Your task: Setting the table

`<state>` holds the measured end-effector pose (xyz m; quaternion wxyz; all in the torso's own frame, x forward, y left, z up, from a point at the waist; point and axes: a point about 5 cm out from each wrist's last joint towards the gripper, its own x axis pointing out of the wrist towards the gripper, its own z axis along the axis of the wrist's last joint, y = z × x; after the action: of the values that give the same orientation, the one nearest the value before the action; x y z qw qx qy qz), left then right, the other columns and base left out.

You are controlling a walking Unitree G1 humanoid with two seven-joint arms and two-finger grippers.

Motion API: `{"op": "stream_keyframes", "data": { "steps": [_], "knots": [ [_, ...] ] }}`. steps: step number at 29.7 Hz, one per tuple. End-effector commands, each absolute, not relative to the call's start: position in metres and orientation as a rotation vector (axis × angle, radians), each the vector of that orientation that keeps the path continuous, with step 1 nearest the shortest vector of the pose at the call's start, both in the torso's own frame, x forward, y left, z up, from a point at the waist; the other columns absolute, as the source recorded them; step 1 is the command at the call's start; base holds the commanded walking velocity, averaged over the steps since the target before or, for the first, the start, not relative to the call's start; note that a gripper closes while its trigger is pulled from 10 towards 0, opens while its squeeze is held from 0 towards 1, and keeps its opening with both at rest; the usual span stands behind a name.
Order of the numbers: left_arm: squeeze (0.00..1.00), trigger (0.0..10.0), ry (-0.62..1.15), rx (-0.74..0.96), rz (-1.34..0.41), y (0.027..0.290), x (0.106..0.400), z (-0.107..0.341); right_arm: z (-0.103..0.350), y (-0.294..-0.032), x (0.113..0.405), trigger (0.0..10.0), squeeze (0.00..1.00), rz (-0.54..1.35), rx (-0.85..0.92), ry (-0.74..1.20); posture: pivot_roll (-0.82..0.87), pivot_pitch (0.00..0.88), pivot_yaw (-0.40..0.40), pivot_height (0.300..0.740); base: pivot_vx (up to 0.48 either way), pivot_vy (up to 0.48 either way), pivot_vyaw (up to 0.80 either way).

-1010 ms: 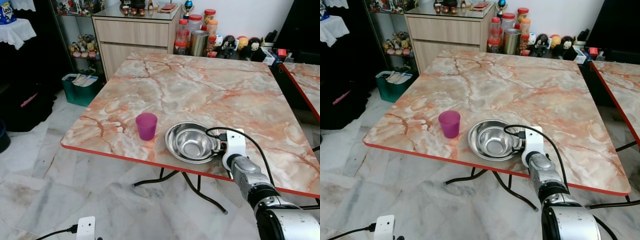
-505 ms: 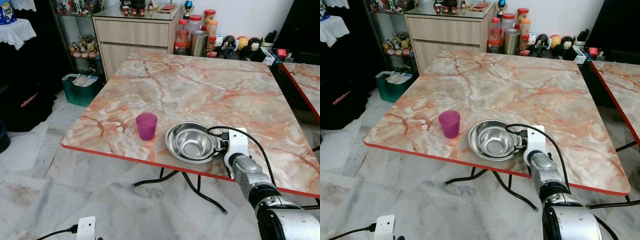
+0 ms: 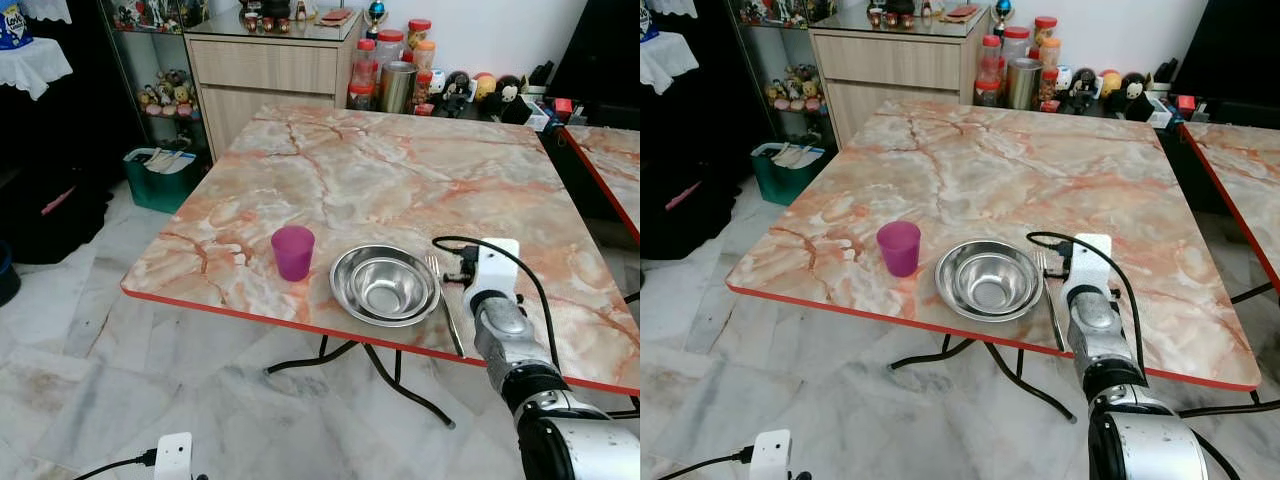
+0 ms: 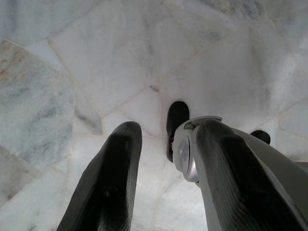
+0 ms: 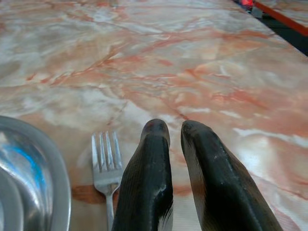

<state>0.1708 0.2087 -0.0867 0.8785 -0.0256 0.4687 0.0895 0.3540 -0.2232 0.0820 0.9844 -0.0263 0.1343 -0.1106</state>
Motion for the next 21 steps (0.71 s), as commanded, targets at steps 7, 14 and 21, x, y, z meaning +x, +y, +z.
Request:
{"op": "stream_keyframes", "data": {
  "steps": [7,14,21],
  "knots": [
    [0.00,10.0,0.972,-0.071,0.184,0.201,0.174,-0.087,0.126,-0.209,0.363,10.0,0.00,-0.182,-0.060,-0.078,0.08,0.000,-0.029,0.728,0.000,0.000,0.00],
    [0.00,10.0,0.958,-0.020,0.196,0.202,0.175,-0.086,0.158,-0.192,0.367,10.0,0.00,-0.096,-0.073,-0.271,0.07,0.000,-0.029,0.728,0.000,0.000,0.00],
    [0.00,10.0,0.962,0.023,0.184,0.210,0.171,-0.086,0.159,-0.186,0.368,10.0,0.00,-0.075,-0.070,-0.287,0.07,0.000,-0.030,0.728,0.000,-0.243,0.00]
  ]
}}
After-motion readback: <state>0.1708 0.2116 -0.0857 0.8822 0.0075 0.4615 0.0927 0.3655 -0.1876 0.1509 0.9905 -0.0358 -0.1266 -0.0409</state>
